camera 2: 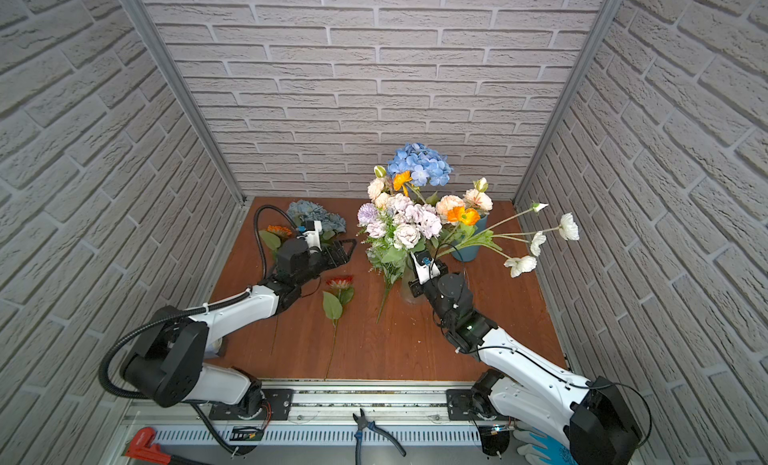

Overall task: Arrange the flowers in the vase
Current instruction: 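Push the bouquet stems deeper into the glass vase with the right gripper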

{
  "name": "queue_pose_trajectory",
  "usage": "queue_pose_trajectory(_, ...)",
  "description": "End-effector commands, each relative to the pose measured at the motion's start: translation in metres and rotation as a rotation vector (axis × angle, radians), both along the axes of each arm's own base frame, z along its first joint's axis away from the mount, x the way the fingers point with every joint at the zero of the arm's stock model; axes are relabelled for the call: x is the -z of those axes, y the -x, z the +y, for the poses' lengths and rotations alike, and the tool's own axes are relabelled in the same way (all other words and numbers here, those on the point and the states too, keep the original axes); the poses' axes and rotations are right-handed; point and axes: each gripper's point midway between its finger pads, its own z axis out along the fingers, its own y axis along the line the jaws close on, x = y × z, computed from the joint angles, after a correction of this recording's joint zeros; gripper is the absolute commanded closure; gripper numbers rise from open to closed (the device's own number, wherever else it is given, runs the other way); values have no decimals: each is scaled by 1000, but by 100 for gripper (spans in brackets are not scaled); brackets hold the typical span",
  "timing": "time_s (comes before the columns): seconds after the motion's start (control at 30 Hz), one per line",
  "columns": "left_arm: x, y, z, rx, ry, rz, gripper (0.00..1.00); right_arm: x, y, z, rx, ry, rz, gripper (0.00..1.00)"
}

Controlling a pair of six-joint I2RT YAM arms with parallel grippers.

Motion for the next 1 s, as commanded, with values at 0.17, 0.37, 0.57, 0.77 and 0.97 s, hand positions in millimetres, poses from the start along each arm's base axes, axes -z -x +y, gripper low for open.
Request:
queue_pose_trajectory(0.17, -20, -2, -7, 11, 26, -60, 2, 24, 3, -4, 28, -50, 79, 91)
queue_pose_trajectory(0.37, -19, -3, -10, 20, 25, -58, 2, 21, 7, -5, 23, -67, 88, 78)
queue_pose_trajectory(0.57, -22, -4, -13, 27, 31, -65, 2, 9, 8, -5, 23, -95, 86, 59)
queue_pose_trajectory(0.77, -23, -3, -13, 30, 31, -68, 2, -6, 8, -1, 10, -117, 68, 58)
queue_pose_trajectory(0.97, -24, -3, -13, 30, 30, -70, 2, -18, 10, 5, -9, -131, 69, 53)
